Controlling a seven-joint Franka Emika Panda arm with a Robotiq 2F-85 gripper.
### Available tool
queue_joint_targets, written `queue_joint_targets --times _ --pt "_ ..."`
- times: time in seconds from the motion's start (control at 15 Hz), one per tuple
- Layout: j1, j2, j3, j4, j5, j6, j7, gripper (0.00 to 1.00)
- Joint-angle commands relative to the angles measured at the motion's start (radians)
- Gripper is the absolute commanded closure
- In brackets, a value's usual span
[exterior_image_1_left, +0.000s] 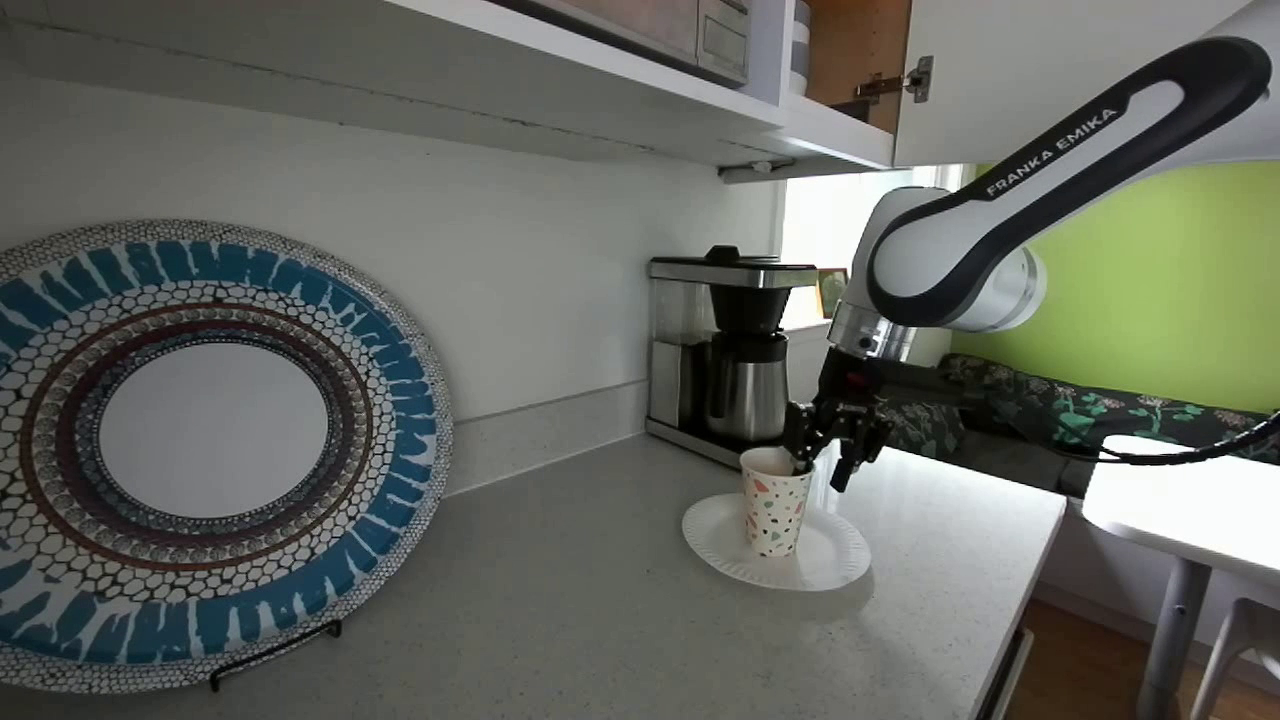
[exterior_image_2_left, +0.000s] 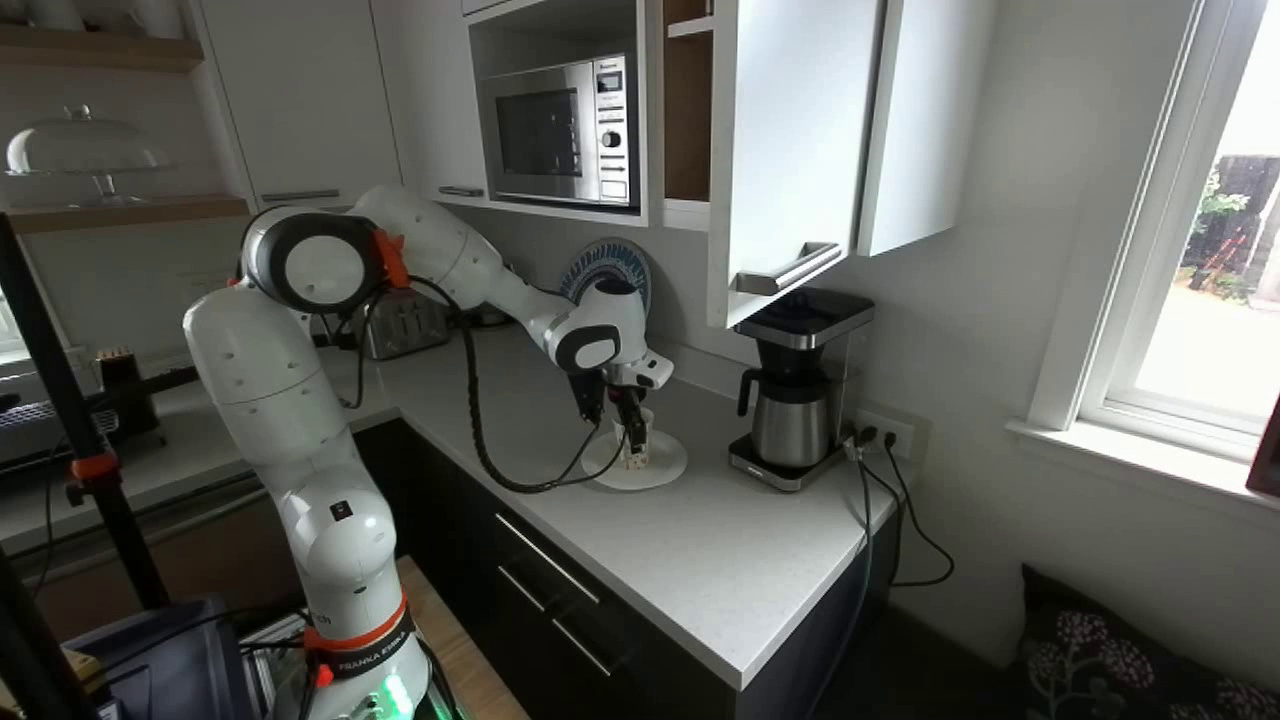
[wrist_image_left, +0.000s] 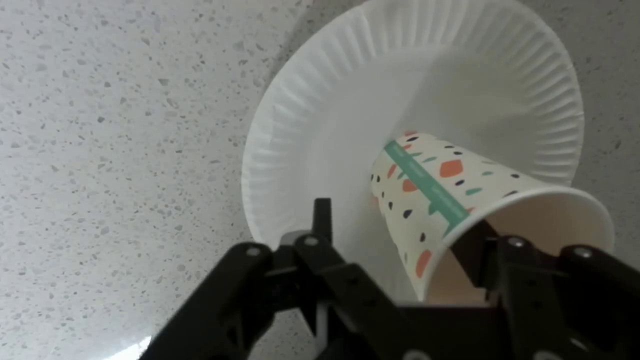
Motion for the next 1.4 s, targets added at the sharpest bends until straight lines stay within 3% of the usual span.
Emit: queue_joint_targets --times 0.0,0.27,0.33,0.6,0.87,1.33 --pt "0.007 0.003 -0.001 -0.009 0.007 0.008 0.011 0.69" --pt "0.007 -0.016 -0.005 -0.012 0.017 0.004 0.002 0.98" --pt "0.006 -0.024 -0.008 -0.015 0.024 0.008 -0.002 1.0" --pt "-0.005 -0.071 -0.017 -0.026 0.013 0.004 0.006 0.99" --pt "-0.061 -0.163 -0.035 -0.055 -0.063 -0.01 0.052 0.99" --pt "-0.259 -0.269 -0.121 -0.109 -0.178 -0.096 0.16 0.99"
